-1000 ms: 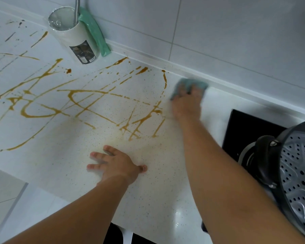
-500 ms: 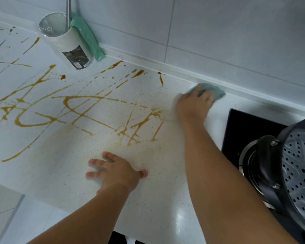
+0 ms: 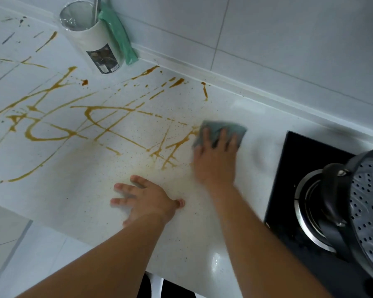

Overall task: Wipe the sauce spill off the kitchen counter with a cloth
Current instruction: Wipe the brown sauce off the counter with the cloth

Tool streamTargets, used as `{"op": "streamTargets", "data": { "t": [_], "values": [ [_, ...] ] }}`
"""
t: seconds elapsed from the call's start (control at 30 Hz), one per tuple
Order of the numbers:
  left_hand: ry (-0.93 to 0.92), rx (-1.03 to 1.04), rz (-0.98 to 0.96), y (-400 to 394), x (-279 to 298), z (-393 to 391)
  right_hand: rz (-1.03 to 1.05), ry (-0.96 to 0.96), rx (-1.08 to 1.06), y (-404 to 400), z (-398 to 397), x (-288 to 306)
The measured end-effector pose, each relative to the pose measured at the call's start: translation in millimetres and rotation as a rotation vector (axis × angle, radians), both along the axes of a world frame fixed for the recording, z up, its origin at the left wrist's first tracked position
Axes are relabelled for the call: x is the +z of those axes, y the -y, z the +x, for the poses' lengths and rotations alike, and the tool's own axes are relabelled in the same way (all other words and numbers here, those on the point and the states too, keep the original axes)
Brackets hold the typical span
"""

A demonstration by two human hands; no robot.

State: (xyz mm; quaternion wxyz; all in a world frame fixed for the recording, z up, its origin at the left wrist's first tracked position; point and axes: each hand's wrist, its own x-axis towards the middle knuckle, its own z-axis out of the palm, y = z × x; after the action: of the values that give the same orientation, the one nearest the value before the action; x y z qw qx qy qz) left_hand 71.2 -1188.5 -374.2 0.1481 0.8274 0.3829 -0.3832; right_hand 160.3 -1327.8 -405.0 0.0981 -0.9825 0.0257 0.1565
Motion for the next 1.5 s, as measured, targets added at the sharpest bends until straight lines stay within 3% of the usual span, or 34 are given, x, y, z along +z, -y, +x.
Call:
{"op": "streamTargets", "data": {
  "t": [0.13, 0.23, 0.37, 0.43, 0.57, 0.7, 0.8, 0.87, 0.93, 1.0, 1.07, 1.2, 1.3, 1.4, 1.5],
  "values": [
    [0.041, 0.068, -0.028, 3.3, 3.6, -0.5, 0.087, -0.078, 0.19, -21.4, -102.7, -1.4],
    [0.0, 0.057, -0.044, 0.7, 8.3, 1.1, 0.076, 0.016, 0.108, 14.9, -31.4, -2.3],
    [-0.028, 0.056, -0.065, -0.2, 13.3, 2.6, -0.022, -0.071, -0.063, 49.0, 96.9, -11.4],
    [-0.037, 0.038, -0.058, -0.4, 15.6, 4.0, -0.003, -0.111, -0.077, 40.8, 101.4, -9.6],
    [-0.024, 0.01, -0.086, -3.6, 22.4, -1.7, 0.005, 0.018, 0.1, 14.4, -15.3, -13.2],
    [-0.003, -0.1, -0.147, -34.9, 27.9, -13.7, 0.07, -0.056, 0.11, -16.7, -145.1, 2.1],
    [0.123, -0.075, -0.111, -75.6, 38.7, -22.4, 0.038, -0.127, 0.313, -26.7, -173.0, 9.2],
    [0.179, -0.08, -0.017, -99.6, 41.8, -29.1, 0.004, -0.13, 0.429, -16.3, -140.3, 8.5],
    [0.16, -0.084, 0.051, -119.3, 40.2, -35.5, -0.029, -0.134, 0.321, -1.9, -74.8, 5.2],
    [0.103, -0.081, 0.074, -136.2, 37.4, -38.0, 0.02, -0.184, -0.004, 0.1, -12.6, 6.2],
    [0.068, -0.068, 0.09, -151.9, 36.3, -34.4, 0.047, -0.206, -0.158, -21.8, 3.2, 13.8],
    [0.008, -0.026, 0.06, -171.6, 31.0, -19.2, 0.058, -0.045, 0.223, -105.3, -118.8, 12.9],
    [-0.043, -0.041, 0.075, -169.5, 22.9, -19.4, 0.155, -0.119, 0.443, -123.5, -204.4, 11.4],
    [-0.002, -0.087, 0.067, -167.6, 12.6, -23.8, 0.015, -0.118, 0.474, -82.0, -129.1, 0.3],
    [-0.016, -0.101, 0.046, -171.4, 7.1, -20.5, -0.08, -0.177, 0.075, -36.3, 2.9, 0.3]
  ]
}}
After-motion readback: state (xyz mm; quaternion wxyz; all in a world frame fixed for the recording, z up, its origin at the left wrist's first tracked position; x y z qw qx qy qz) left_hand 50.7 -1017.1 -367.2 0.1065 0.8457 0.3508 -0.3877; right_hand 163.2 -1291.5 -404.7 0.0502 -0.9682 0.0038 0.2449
